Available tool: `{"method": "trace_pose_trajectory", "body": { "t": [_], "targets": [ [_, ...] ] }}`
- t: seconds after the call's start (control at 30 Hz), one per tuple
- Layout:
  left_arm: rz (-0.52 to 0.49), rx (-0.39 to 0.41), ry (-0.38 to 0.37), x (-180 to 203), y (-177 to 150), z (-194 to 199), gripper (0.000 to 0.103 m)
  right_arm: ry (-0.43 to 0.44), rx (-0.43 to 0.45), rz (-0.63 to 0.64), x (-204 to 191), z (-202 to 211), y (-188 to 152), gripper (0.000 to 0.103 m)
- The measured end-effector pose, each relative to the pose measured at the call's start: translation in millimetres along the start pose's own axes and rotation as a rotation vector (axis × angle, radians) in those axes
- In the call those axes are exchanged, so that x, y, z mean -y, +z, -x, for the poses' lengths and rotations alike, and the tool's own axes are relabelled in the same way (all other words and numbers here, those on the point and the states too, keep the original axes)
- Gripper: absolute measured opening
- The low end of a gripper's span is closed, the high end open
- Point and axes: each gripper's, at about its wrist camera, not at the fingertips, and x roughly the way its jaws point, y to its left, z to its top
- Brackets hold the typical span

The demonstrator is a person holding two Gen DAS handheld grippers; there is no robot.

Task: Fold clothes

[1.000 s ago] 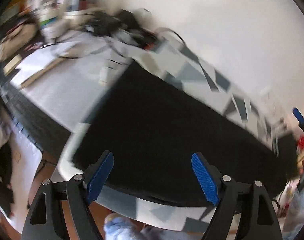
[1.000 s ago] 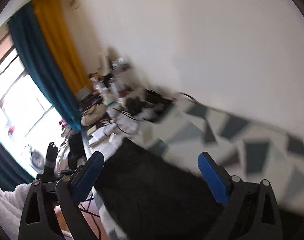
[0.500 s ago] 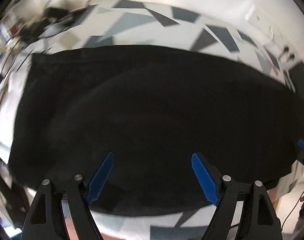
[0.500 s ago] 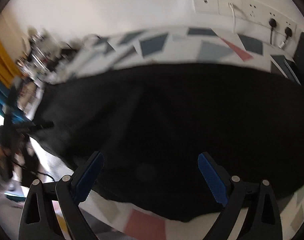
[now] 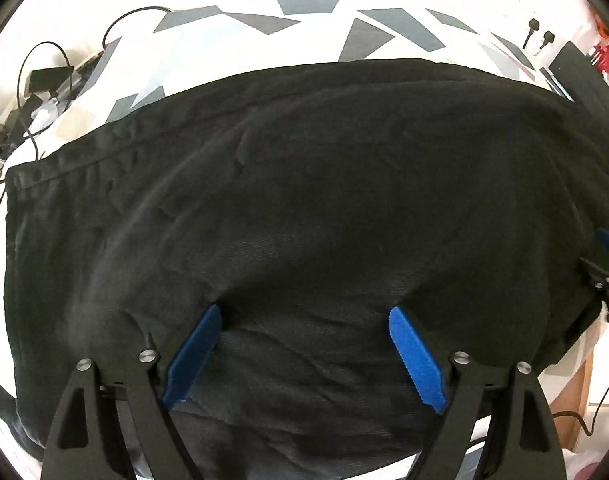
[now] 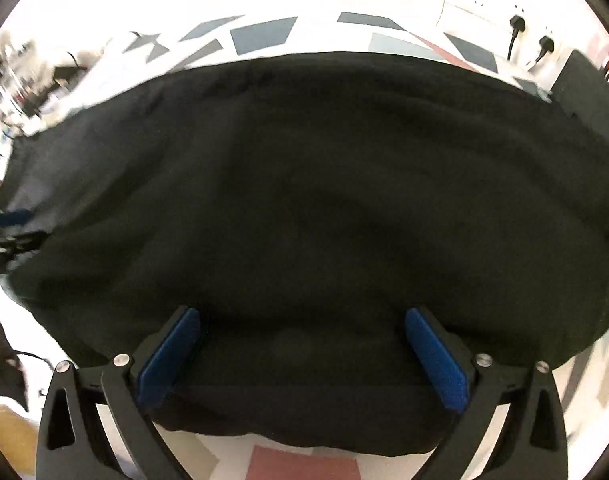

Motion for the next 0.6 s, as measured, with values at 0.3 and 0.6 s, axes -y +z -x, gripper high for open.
{"method": "trace_pose_trajectory", "body": {
  "t": [0.3, 0.6],
  "targets": [
    [-0.018, 0.015, 0.016, 8.3, -1.7, -4.9, 0.103, -0.045, 0.050, -0.092, 3.4, 0.4, -5.2, 0.103],
    [0.001, 0.056, 0.030, 8.6, -16.8, -3.2, 0.103, -0.071, 0.058, -0.099, -0.4, 0.4, -8.4, 0.103]
  ]
}}
